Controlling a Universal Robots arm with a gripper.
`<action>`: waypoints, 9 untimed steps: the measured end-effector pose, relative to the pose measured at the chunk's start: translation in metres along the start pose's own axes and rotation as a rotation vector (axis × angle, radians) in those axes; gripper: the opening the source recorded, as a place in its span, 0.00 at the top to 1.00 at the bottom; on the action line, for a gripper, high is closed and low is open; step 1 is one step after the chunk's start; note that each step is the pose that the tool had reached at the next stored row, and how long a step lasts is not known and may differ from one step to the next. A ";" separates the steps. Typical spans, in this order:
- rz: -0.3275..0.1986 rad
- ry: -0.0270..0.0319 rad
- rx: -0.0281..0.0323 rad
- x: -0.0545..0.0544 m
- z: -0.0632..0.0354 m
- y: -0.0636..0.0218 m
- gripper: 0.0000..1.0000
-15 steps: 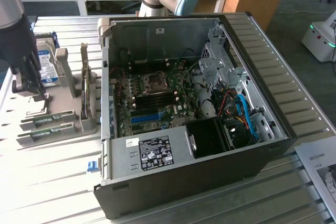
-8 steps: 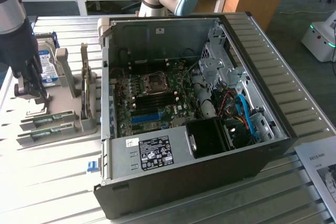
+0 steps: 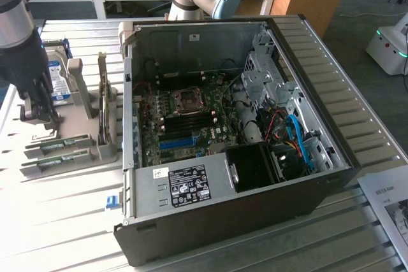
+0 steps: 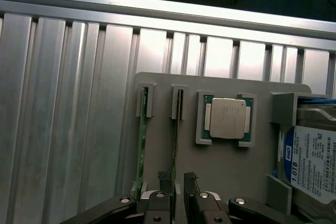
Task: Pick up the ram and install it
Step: 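Pick up the ram and move it above insertion slot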
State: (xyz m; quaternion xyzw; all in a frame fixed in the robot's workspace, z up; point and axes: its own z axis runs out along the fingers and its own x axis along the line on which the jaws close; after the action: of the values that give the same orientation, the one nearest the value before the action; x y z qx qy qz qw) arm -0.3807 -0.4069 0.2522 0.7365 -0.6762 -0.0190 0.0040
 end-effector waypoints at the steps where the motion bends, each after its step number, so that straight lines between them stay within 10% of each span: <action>1: 0.000 0.0000 0.0000 0.000 0.0010 0.0000 0.76; 9: 0.000 0.0000 0.0001 0.000 0.0093 -0.0003 0.76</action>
State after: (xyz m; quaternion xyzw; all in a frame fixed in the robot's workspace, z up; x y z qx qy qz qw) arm -0.3807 -0.4069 0.2430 0.7364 -0.6763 -0.0190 0.0039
